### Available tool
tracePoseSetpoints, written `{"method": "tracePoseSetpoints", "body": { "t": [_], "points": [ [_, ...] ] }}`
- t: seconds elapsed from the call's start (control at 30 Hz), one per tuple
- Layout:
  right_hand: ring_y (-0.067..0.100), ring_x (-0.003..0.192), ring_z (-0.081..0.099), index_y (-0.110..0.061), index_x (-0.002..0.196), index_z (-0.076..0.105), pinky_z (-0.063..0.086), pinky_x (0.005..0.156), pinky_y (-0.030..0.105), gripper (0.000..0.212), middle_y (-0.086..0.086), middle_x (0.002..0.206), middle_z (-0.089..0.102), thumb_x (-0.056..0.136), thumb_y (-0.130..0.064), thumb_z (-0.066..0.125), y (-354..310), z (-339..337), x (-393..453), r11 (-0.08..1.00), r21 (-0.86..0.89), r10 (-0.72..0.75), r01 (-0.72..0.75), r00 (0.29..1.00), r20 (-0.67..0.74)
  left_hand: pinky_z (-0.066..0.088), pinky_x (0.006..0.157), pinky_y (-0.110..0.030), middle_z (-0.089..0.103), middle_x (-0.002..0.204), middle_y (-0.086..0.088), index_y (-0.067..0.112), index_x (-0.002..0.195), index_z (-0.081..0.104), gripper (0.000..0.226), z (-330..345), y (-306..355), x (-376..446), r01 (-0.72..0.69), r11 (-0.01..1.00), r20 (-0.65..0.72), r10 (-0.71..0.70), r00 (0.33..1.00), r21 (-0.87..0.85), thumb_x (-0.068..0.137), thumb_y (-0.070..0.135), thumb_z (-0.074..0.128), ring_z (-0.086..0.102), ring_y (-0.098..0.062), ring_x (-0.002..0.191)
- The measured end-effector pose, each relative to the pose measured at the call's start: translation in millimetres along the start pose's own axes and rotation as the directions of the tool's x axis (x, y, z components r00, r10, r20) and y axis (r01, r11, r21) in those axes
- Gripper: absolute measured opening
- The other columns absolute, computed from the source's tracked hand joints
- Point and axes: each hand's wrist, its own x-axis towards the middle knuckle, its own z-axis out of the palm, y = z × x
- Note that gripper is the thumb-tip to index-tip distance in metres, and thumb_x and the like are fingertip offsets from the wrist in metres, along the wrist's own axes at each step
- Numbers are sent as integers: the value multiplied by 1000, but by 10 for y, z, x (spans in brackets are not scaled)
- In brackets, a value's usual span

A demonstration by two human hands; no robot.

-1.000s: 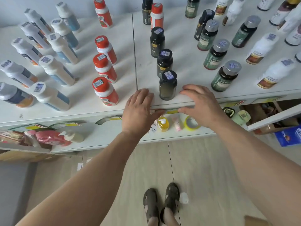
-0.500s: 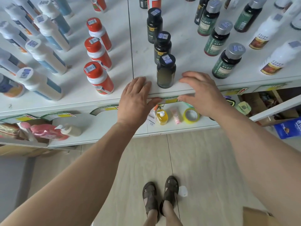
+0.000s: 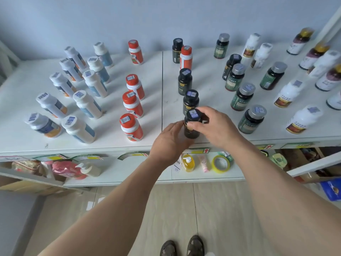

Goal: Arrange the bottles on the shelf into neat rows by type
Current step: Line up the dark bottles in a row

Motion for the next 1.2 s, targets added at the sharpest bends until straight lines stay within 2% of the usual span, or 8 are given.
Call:
{"method": "tracePoseSetpoints", "body": {
  "t": [0.13,0.3,0.47,0.73,0.87,0.97,1.1,1.2],
  "points": [
    [1,85,61,-37,107,62,40,67,10,40,-16,93,68,73,-58,67,-179,-183,-28,999,43,-1,2,1000,-23,39,81,-7,62,112,19,36,128,54,48,-199,155,-8,97,965,78,-80,994,-245,82,36,71,56,-8,104],
    [9,82,59,-33,102,63,39,62,15,42,-12,89,65,73,-64,63,-371,-314,-174,999,-40,3,-5,999,-44,44,104,-41,68,119,6,23,129,58,49,-427,294,-120,171,907,257,-72,964,-385,83,31,73,61,-15,113],
    [-4,69,50,-34,90,55,32,53,16,38,-18,76,56,71,-66,63,-508,-319,-235,995,-71,60,-68,992,-109,44,100,-29,70,116,1,15,126,61,43,-640,278,-98,239,816,444,25,896,-527,84,17,73,64,-12,110],
    [-6,72,50,-31,96,57,32,54,17,39,-18,81,57,75,-64,64,-593,-329,-102,989,-96,102,-109,991,-82,43,101,-30,70,115,9,26,121,63,41,-726,171,132,211,884,482,18,876,-417,82,31,75,63,-9,109],
    [8,84,58,-30,105,60,37,61,17,42,-11,93,64,76,-59,65,-541,-259,-38,989,-94,110,-112,993,-35,43,94,-23,61,129,8,31,132,54,52,-721,61,214,58,996,393,-26,919,-71,84,43,69,58,-12,115],
    [10,90,59,-33,111,58,39,67,21,41,-12,97,64,77,-54,68,-444,-185,-14,987,-81,141,-142,990,-20,46,95,-30,56,136,7,32,137,47,55,-710,-13,243,-56,992,330,15,944,115,87,45,64,56,-17,118],
    [-10,84,58,-45,101,53,37,63,10,34,-24,89,64,73,-52,70,-305,-86,-50,988,-39,153,-152,988,9,44,100,-33,51,142,5,30,140,44,51,-694,-78,289,-134,974,303,74,950,184,92,42,58,51,-19,124],
    [-5,88,61,-49,102,50,41,69,13,37,-26,91,64,71,-52,70,-197,-22,-84,987,-16,162,-162,986,26,44,100,-33,50,143,5,30,140,44,49,-659,-97,317,-128,974,283,72,957,184,94,41,56,51,-20,124]
  ]
}}
